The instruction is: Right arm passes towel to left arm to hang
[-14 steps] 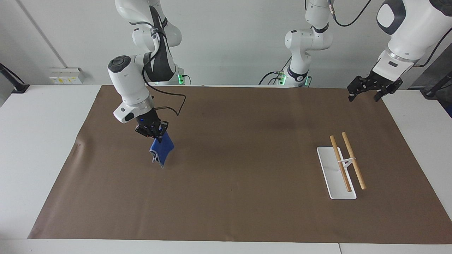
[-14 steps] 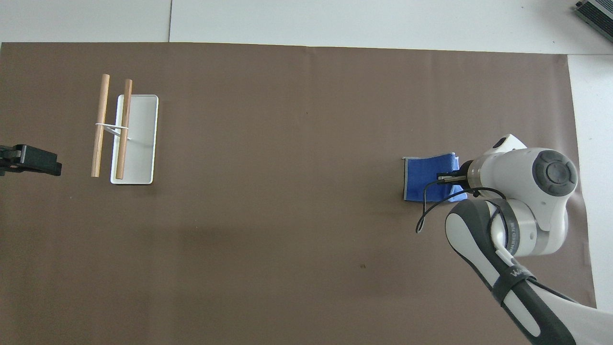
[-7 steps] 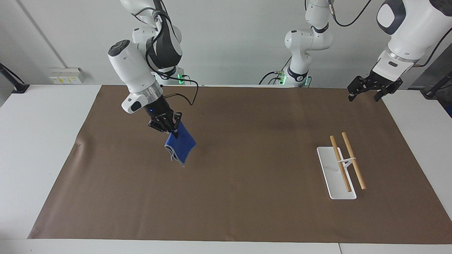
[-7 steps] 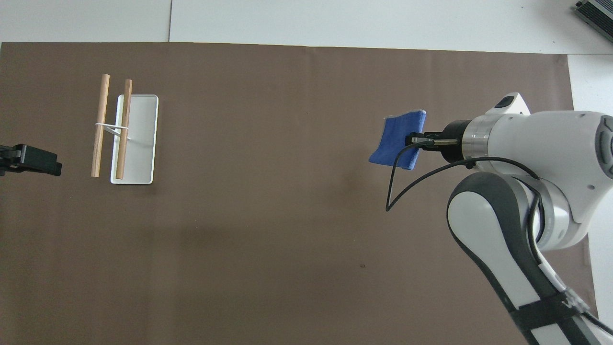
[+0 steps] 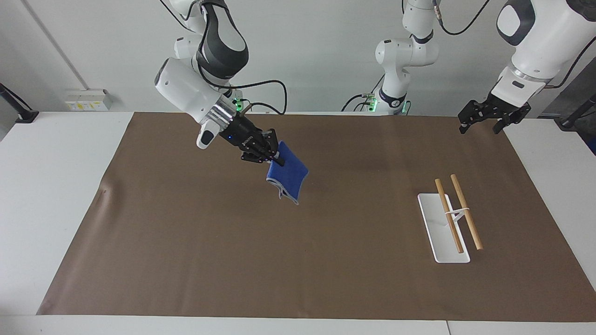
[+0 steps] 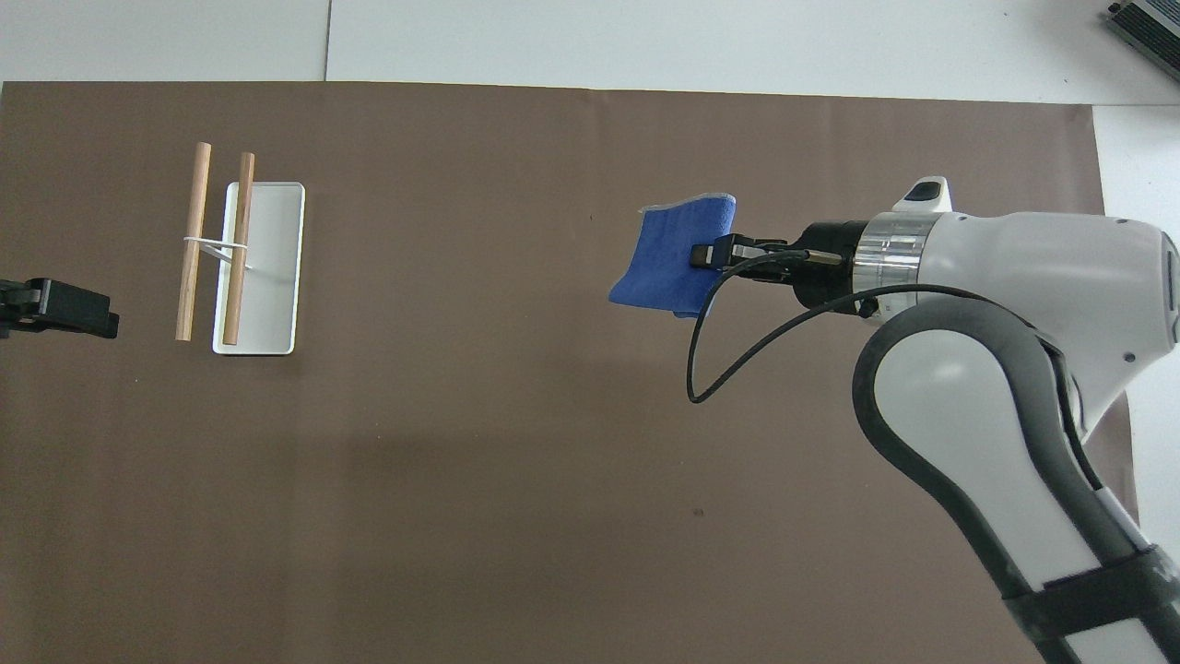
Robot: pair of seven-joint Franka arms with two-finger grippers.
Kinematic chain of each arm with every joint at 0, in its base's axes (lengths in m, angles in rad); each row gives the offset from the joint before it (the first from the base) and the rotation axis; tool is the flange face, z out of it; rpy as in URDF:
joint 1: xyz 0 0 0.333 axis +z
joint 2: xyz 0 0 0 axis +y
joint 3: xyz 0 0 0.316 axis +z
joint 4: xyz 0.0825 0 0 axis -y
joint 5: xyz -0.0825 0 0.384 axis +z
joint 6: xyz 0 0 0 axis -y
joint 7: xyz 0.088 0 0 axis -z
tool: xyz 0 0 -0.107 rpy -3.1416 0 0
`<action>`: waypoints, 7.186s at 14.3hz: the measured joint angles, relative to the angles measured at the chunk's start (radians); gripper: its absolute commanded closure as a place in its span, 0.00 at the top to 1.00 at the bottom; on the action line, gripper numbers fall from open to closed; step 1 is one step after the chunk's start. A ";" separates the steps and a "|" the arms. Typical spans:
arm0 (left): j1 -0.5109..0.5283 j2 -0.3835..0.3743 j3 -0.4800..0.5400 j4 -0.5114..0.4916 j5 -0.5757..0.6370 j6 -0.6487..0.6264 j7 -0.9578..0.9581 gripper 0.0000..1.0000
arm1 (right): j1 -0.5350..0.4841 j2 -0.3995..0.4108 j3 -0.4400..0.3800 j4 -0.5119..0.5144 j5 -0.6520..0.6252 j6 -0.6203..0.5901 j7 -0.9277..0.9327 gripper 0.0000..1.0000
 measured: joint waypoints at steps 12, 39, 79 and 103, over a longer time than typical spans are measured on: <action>0.000 0.000 0.000 0.000 0.000 0.000 0.000 1.00 | 0.080 0.029 0.001 0.000 0.535 0.000 -0.207 0.00; 0.000 0.000 0.000 0.000 0.000 0.000 0.000 1.00 | 0.111 0.029 0.002 0.021 0.646 0.000 -0.236 0.00; -0.376 -0.098 -0.019 -0.454 -0.947 0.750 -1.063 0.28 | 0.132 0.031 0.002 0.026 0.646 0.015 -0.270 0.00; -0.160 -0.088 0.006 -0.430 -0.746 0.731 -1.086 0.00 | 0.150 0.059 -0.009 -0.037 0.264 0.500 -0.269 1.00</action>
